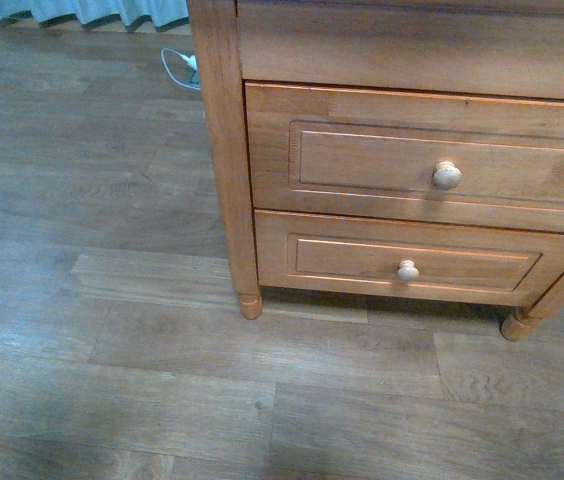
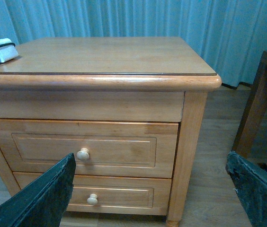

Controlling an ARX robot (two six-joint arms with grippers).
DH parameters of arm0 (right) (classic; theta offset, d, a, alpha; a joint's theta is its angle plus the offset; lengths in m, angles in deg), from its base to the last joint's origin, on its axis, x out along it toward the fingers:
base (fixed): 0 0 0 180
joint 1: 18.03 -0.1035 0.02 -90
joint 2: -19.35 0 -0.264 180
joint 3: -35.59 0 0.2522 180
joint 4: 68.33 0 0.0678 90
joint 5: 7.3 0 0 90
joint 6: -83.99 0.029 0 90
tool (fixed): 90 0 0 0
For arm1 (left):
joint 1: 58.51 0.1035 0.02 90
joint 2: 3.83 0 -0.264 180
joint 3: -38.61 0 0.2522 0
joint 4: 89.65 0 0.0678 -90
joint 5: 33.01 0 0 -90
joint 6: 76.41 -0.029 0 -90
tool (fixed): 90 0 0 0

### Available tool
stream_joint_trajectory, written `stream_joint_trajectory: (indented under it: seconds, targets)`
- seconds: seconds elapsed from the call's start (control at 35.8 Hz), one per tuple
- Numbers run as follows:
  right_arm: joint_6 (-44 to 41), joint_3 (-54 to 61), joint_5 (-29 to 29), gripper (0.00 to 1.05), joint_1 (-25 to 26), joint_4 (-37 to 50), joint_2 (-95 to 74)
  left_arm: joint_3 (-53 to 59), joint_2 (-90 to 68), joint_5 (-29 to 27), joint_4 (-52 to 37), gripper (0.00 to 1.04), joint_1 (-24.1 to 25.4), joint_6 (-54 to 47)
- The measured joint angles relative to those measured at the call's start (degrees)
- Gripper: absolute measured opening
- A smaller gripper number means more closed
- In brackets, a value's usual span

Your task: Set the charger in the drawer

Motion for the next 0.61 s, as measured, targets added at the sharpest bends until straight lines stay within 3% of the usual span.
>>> stream_joint_trajectory:
  seconds: [0.61]
  targets:
    - [0.0,0.0,0.0,0.96,0.0,0.0,0.0,0.0,0.0,0.0,0.0,0.98,0.0,0.0]
